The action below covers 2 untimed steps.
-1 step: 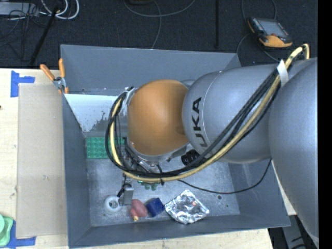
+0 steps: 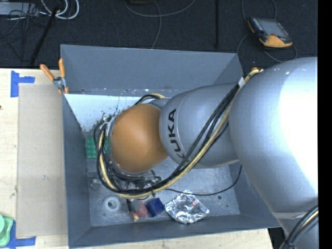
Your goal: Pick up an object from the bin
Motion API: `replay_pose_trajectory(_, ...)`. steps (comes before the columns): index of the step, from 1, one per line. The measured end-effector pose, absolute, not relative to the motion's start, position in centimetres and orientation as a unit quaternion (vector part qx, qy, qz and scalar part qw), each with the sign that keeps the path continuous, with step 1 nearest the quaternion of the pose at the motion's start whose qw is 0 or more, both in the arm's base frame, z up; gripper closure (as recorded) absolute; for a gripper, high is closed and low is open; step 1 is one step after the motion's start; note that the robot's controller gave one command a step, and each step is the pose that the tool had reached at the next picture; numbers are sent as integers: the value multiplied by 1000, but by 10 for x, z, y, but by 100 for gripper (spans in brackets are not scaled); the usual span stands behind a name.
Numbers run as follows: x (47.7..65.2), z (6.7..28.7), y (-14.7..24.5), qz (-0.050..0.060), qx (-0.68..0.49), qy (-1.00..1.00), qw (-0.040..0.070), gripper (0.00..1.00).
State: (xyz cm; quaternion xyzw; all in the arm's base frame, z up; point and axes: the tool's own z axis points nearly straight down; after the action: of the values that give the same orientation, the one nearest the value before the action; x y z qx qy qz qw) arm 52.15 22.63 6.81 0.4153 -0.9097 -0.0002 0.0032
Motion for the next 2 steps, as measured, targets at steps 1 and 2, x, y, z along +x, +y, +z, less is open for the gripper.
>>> replay_pose_trajectory(1,487,101,165,0,462,-887,1,0)
replay_pose_trajectory(2,486,106,234,-2,477,-879,-2,0)
